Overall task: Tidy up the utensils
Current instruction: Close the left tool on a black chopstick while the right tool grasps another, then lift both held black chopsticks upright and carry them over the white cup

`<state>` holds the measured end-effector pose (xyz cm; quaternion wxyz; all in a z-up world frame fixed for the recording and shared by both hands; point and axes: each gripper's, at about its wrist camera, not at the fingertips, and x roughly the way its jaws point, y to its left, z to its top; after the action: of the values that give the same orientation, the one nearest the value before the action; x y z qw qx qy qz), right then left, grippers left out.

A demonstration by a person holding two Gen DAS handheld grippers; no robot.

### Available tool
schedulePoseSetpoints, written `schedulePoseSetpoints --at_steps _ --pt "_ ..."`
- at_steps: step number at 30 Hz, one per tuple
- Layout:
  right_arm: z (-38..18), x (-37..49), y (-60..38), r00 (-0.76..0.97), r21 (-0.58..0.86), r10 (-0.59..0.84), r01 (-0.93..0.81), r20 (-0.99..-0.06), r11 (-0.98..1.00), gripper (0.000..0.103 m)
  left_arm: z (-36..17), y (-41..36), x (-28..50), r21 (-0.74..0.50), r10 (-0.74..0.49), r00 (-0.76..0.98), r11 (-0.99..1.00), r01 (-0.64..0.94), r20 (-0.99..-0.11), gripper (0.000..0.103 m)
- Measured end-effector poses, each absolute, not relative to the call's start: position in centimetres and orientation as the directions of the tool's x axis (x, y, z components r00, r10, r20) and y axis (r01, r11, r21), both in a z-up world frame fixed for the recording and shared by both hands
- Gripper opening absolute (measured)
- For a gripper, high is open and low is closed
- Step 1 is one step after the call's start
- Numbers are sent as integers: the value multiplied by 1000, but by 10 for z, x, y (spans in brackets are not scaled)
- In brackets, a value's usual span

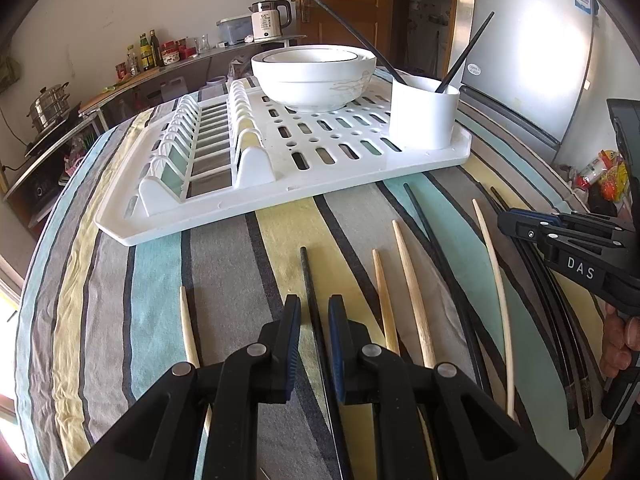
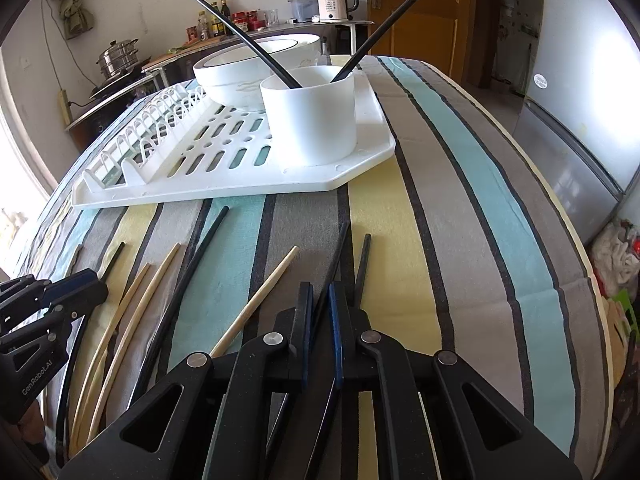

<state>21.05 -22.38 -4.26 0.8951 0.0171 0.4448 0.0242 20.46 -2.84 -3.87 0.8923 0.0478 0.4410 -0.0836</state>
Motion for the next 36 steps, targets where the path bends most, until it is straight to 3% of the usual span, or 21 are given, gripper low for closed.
schedulePoseSetpoints --at_steps 5,7,17,36 --pt "-43 209 -221 610 36 47 -30 -791 999 8 -39 -29 203 12 -105 603 982 188 -791 12" --pt "-42 209 -221 608 41 50 -28 -792 999 7 -38 -30 203 18 -103 598 981 193 -795 5" --pt "-34 205 -225 610 101 108 -46 -785 994 6 -30 -30 198 -30 -152 588 977 212 -794 4" --pt "54 163 -227 765 175 210 -128 -609 976 5 75 -5 166 -123 -253 738 966 228 -625 4"
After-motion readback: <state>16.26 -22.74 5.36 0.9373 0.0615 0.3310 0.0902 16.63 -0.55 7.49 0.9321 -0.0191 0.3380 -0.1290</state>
